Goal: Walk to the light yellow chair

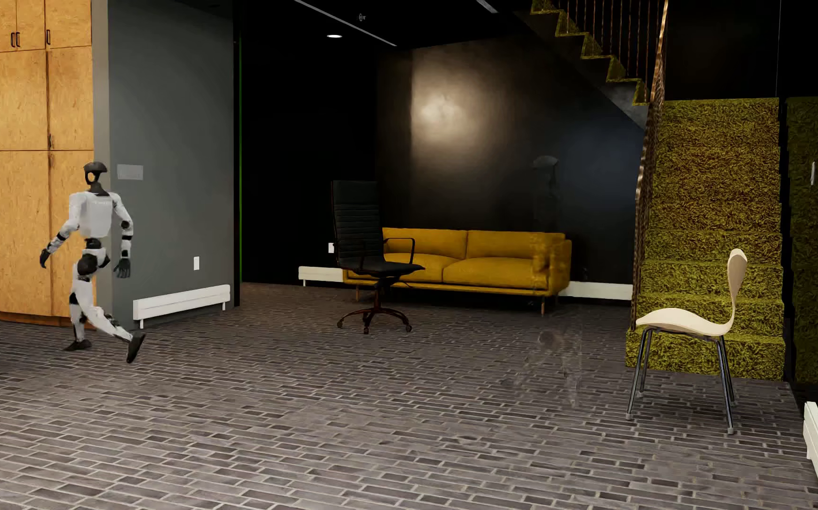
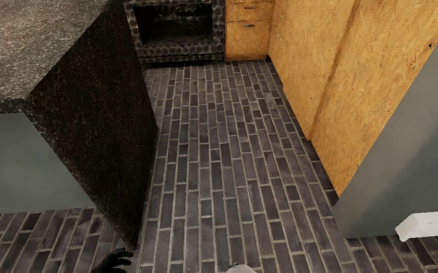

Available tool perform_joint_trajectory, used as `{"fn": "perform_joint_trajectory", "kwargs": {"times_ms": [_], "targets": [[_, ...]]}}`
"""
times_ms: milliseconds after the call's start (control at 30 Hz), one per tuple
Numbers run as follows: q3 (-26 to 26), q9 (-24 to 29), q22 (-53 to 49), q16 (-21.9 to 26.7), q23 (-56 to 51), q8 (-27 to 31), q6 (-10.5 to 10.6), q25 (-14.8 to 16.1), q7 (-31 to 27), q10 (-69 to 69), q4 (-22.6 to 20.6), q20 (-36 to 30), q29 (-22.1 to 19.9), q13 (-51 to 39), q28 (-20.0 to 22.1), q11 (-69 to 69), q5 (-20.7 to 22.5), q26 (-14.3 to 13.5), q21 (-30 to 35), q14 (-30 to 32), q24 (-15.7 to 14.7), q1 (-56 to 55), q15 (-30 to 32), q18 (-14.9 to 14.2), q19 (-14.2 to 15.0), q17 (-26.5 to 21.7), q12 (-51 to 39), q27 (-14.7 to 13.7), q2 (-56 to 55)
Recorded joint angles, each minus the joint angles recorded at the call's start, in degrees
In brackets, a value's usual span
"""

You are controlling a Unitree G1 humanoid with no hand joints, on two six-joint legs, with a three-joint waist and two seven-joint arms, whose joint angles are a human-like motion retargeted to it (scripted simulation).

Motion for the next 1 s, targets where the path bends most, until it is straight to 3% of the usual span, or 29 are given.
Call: {"fn": "perform_joint_trajectory", "kwargs": {"times_ms": [33, 67, 133, 167, 233, 300, 367, 467, 500, 567, 633, 700, 767, 833, 933, 967, 1000], "targets": [[2.0, 0.7, 4.2, -0.8, 1.4, 0.0, 1.3, 0.0, 0.0, 9.6, 2.7, -1.2, 0.0, 0.0, 0.0, 5.1, 3.4, 0.0, 0.7, 8.3, 0.0, -2.0, 5.5, 0.0, 0.0, 0.3, 1.4, 0.0, 1.0], [4.9, 1.5, 7.7, -1.6, 2.0, 0.0, 1.7, 0.0, 0.0, 20.3, 2.7, -2.7, 0.0, -1.7, 0.0, 7.7, 6.5, 0.0, 1.0, 8.4, 0.0, -7.1, 5.9, 0.0, 0.0, 0.4, 2.1, 0.0, 2.5], [10.6, 3.7, 15.5, -1.9, 1.0, 0.0, 1.2, 0.0, 0.0, 32.8, 1.4, -9.7, 0.0, -5.4, 0.0, 5.1, 10.2, 0.0, 1.2, -10.7, 0.0, -15.7, -0.3, 0.0, 0.0, 0.4, 3.0, 0.0, 14.0], [14.3, 3.5, 18.5, -1.9, -1.3, 0.0, 0.3, 0.0, 0.0, 33.2, -0.1, -11.9, 0.0, -7.1, 0.0, 3.7, 10.8, 0.0, 0.5, -17.1, 0.0, -20.7, -4.5, 0.0, 0.0, 0.0, 4.2, 0.0, 18.6], [21.5, 3.6, 22.5, -2.1, -8.7, 0.0, -1.0, 0.0, 0.0, 21.0, -1.7, -13.0, 0.0, -9.3, 0.0, 1.2, 10.7, 0.0, -3.5, -21.7, 0.0, -27.8, -12.4, 0.0, 0.0, -1.2, 7.7, 0.0, 27.6], [26.4, 2.7, 24.1, -2.0, -18.5, 0.0, -2.2, 0.0, 0.0, 2.1, -1.6, -13.8, 0.0, -10.6, 0.0, 1.1, 9.6, 0.0, -8.6, -17.8, 0.0, -32.4, -18.4, 0.0, 0.0, -2.7, 11.8, 0.0, 33.1], [28.7, 1.3, 23.9, -2.8, -25.5, 0.0, -1.3, 0.0, 0.0, -14.9, 0.4, -13.0, 0.0, -11.9, 0.0, 3.0, 9.3, 0.0, -14.5, -14.1, 0.0, -35.9, -23.5, 0.0, 0.0, -3.1, 15.7, 0.0, 35.9], [31.4, 0.3, 21.9, -3.5, -29.5, 0.0, -0.6, 0.0, 0.0, -17.6, 4.1, -15.2, 0.0, -13.1, 0.0, 6.0, 3.7, 0.0, -18.0, -16.0, 0.0, -37.1, -29.1, 0.0, 0.0, -3.4, 20.6, 0.0, 42.2], [32.9, 0.4, 21.6, -3.3, -29.3, 0.0, -0.6, 0.0, 0.0, -15.0, 4.1, -16.6, 0.0, -12.3, 0.0, 7.3, 1.0, 0.0, -18.6, -12.6, 0.0, -36.8, -29.1, 0.0, 0.0, -3.3, 21.3, 0.0, 44.4], [33.5, -1.3, 23.7, -4.1, -26.1, 0.0, -1.1, 0.0, 0.0, -4.4, 3.5, -18.7, 0.0, -9.5, 0.0, 11.0, -4.3, 0.0, -20.9, -1.2, 0.0, -40.2, -25.9, 0.0, 0.0, -1.2, 20.4, 0.0, 44.6], [32.2, 0.2, 26.7, -3.5, -14.0, 0.0, -1.5, 0.0, 0.0, 2.2, 2.6, -18.2, 0.0, -11.3, 0.0, 17.6, -5.9, 0.0, -16.6, -4.9, 0.0, -39.9, -17.9, 0.0, 0.0, 0.6, 16.0, 0.0, 43.0], [31.9, 1.5, 23.3, -2.7, -5.5, 0.0, -1.8, 0.0, 0.0, 2.4, 2.1, -17.2, 0.0, -12.3, 0.0, 21.2, -7.5, 0.0, -9.4, -10.5, 0.0, -35.8, -5.2, 0.0, 0.0, 0.1, 12.7, 0.0, 37.7], [28.5, 2.6, 17.6, -0.7, -1.7, 0.0, -1.4, 0.0, 0.0, 0.6, 2.6, -14.5, 0.0, -10.7, 0.0, 17.4, -7.0, 0.0, -7.5, -12.9, 0.0, -32.0, 1.7, 0.0, 0.0, -0.5, 10.5, 0.0, 34.6], [27.2, 2.5, 12.6, 1.4, -2.0, 0.0, -1.8, 0.0, 0.0, -0.8, 2.0, -9.0, 0.0, -7.4, 0.0, 17.1, -7.6, 0.0, -9.2, -15.0, 0.0, -29.3, 16.5, 0.0, 0.0, -2.0, 9.1, 0.0, 30.3], [26.0, 1.9, 11.3, 2.7, -2.8, 0.0, -3.0, 0.0, 0.0, -1.6, 1.3, 3.3, 0.0, -5.2, 0.0, 13.1, -8.9, 0.0, -11.6, -17.6, 0.0, -25.5, 17.2, 0.0, 0.0, -3.8, 8.9, 0.0, 29.7], [25.2, 2.1, 11.6, 3.2, -5.4, 0.0, -3.6, 0.0, 0.0, -1.5, 1.4, 6.5, 0.0, -4.9, 0.0, 11.2, -9.1, 0.0, -9.1, -18.2, 0.0, -24.7, 17.2, 0.0, 0.0, -5.3, 8.7, 0.0, 30.2], [25.3, 1.8, 12.5, 3.6, -3.9, 0.0, -4.1, 0.0, 0.0, -1.4, 1.3, 9.4, 0.0, -5.3, 0.0, 10.2, -9.6, 0.0, -11.6, -19.1, 0.0, -24.3, 17.2, 0.0, 0.0, -4.7, 8.1, 0.0, 29.3]]}}
